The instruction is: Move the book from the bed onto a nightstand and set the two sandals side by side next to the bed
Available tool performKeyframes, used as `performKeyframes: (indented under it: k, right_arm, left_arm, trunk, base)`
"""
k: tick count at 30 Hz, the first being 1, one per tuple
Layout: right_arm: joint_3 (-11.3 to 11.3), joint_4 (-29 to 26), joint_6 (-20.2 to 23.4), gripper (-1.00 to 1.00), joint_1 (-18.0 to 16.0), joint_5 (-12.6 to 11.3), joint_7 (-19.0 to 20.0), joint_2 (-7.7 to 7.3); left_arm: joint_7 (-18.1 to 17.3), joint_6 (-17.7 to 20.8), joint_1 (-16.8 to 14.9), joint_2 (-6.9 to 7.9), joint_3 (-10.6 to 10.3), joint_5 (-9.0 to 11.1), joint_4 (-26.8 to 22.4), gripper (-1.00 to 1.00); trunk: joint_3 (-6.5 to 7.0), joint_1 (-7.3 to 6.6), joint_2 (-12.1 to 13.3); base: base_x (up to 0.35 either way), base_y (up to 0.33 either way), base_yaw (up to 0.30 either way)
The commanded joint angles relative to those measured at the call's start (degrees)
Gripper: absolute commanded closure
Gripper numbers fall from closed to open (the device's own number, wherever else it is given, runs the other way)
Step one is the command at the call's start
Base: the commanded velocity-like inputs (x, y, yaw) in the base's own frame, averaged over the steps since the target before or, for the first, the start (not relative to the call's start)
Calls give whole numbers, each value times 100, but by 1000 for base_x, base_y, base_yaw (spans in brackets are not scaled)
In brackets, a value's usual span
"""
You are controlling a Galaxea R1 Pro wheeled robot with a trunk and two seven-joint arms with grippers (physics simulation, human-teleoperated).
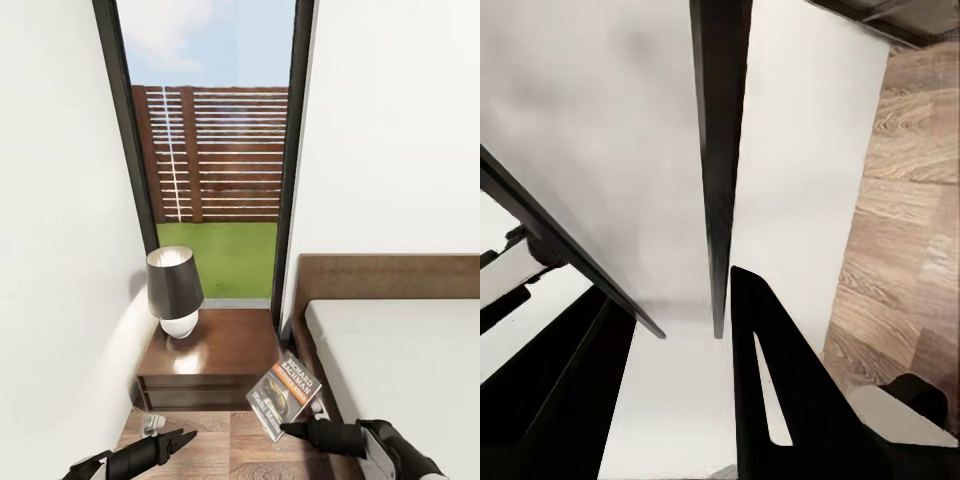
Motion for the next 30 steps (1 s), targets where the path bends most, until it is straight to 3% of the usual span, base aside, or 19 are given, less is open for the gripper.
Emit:
performKeyframes:
  k: [1, 5, 9, 12, 15, 16, 18, 20, 21, 24, 27, 30]
  right_arm:
    - [40, -234, 112, 100, -2, -4, -15, -3]
    - [34, -791, 792, 100, -13, -24, -157, 5]
    - [8, -1067, 1056, 100, -25, -43, -212, 14]
    - [-64, -1107, 1103, 100, -35, -220, -247, 27]
    - [-101, -1117, 1121, 100, -42, -572, -565, 77]
    - [-110, -1121, 1125, 100, -47, -763, -791, 90]
    - [-121, -1115, 1130, 100, -285, -1487, -1403, 105]
    - [-125, -1079, 1132, 100, -580, -2278, -1865, 109]
    - [-126, -1066, 1132, 100, -710, -2878, -2232, 111]
    - [-127, -1081, 1132, 100, -811, -3870, -2958, 112]
    - [-127, -1124, 1133, 100, -837, -4428, -3625, 112]
    - [-127, -1136, 1126, 100, -844, -4602, -4024, 117]
  left_arm:
    - [-3, 61, -3, -18, -30, 58, -2, -100]
    - [5, 53, -3, -50, -31, 57, -2, -100]
    - [21, 51, -3, -101, -31, 51, 4, -100]
    - [19, 51, -3, -120, -31, 49, 4, -100]
    - [17, 51, -3, -126, -31, 49, 5, -100]
    - [17, 51, -3, -127, -31, 49, 5, -100]
    - [16, 51, -3, -128, -31, 49, 5, -100]
    - [16, 51, -3, -129, -33, 49, 5, -100]
    - [16, 51, -3, -131, -33, 49, 5, -100]
    - [16, 51, -3, -131, -31, 49, 5, -100]
    - [16, 51, -3, -135, -35, 49, 5, -100]
    - [16, 51, -3, -135, -33, 49, 5, -100]
  trunk:
    - [-7, 0, -4]
    - [-7, 0, -4]
    - [-7, 0, -4]
    - [-7, 0, -4]
    - [-7, 0, -4]
    - [-7, 0, -4]
    - [-7, 0, -4]
    - [-7, 0, -4]
    - [-7, 0, -4]
    - [-7, 0, -4]
    - [-7, 0, -4]
    - [-7, 0, -4]
  base:
    - [0, 0, 0]
    - [0, 0, 0]
    - [0, 0, 0]
    - [0, 0, 0]
    - [0, 0, 0]
    - [0, 0, 0]
    - [0, 0, 0]
    - [0, 0, 0]
    - [0, 0, 0]
    - [0, 0, 0]
    - [0, 0, 0]
    - [0, 0, 0]
